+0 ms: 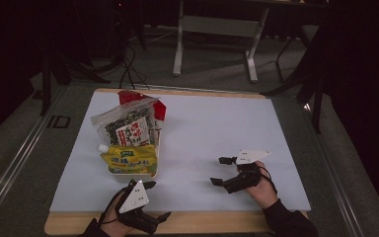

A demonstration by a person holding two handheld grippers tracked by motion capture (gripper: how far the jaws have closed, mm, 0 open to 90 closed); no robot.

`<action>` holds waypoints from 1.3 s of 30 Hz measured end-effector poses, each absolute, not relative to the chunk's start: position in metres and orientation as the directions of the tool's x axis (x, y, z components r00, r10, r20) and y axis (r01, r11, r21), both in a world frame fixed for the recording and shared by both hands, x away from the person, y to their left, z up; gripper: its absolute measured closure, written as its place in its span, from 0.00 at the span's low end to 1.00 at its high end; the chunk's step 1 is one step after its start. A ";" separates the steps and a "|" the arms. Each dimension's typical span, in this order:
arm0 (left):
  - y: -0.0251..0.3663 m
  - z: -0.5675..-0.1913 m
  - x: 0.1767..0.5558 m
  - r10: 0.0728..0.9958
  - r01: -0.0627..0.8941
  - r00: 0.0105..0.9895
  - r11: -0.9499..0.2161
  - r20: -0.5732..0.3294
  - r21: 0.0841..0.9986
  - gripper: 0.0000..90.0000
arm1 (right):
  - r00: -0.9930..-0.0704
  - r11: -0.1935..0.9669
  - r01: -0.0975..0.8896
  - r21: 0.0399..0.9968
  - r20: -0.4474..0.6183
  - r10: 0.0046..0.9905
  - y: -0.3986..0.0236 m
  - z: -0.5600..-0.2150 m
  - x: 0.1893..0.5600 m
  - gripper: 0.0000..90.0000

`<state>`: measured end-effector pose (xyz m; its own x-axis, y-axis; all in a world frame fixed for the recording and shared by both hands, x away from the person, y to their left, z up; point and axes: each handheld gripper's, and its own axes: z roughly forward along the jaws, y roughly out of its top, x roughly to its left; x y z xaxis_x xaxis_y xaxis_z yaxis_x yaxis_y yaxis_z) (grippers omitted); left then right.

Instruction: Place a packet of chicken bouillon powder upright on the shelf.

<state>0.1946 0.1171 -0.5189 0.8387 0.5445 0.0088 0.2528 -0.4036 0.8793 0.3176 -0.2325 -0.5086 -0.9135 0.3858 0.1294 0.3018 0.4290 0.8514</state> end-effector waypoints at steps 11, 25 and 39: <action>0.117 -0.519 0.194 0.545 0.253 0.838 -0.404 0.010 0.879 0.03 | -0.885 0.412 0.332 0.849 0.128 0.448 -0.256 -0.518 0.311 0.16; 0.118 -0.520 0.195 0.547 0.257 0.837 -0.402 0.005 0.879 0.03 | -0.850 0.362 0.362 0.859 0.145 0.506 -0.283 -0.522 0.304 0.16; 0.118 -0.521 0.196 0.550 0.259 0.835 -0.403 0.007 0.878 0.03 | -0.824 0.351 0.389 0.852 0.152 0.545 -0.303 -0.530 0.303 0.16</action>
